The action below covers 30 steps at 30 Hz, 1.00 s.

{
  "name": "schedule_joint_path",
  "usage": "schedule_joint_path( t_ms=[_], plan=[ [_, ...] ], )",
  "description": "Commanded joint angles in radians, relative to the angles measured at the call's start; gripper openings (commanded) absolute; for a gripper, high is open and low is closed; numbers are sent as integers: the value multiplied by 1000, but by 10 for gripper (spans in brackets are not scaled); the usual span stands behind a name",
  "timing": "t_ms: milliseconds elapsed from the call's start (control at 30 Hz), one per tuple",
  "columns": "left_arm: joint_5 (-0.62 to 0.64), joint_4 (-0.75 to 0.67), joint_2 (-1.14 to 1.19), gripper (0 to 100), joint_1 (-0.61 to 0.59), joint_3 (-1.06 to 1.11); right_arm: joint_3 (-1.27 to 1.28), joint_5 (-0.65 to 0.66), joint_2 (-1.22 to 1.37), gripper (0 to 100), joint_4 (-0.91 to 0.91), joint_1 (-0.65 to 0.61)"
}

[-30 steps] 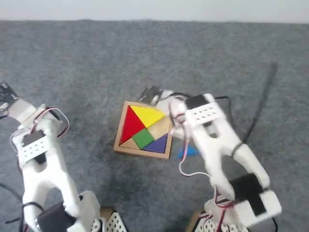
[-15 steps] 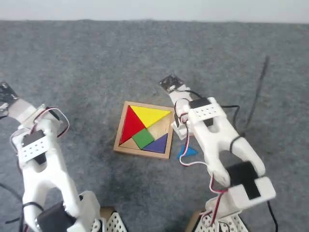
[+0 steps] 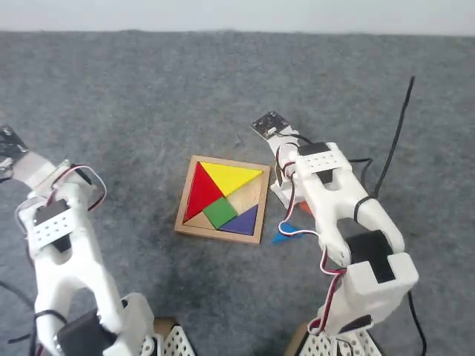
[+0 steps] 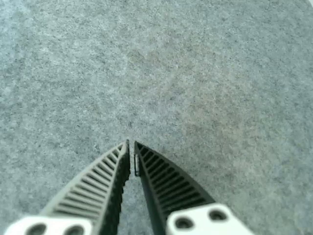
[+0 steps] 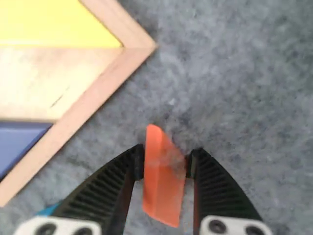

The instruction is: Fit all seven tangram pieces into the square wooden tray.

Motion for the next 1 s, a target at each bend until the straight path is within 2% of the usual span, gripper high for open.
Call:
schedule_joint_path(
  t_ms=[0,67,233,667,767,967],
  plan=[
    [3,-5,-44,13,8,-42,-34,18,-19,154,31,8],
    [3,-5,-44,13,8,-42,-41,17,-25,142,41,13],
    [3,-5,-44,13,8,-42,-57,20,-56,9,73,16],
    [3,-5,-44,13,8,-42,-54,55,-229,6,81,19],
    [3,-5,-44,13,8,-42,-55,-38,-297,6,81,13],
    [3,-5,-44,13,8,-42,-52,-367,-360,6,70,-18]
  ],
)
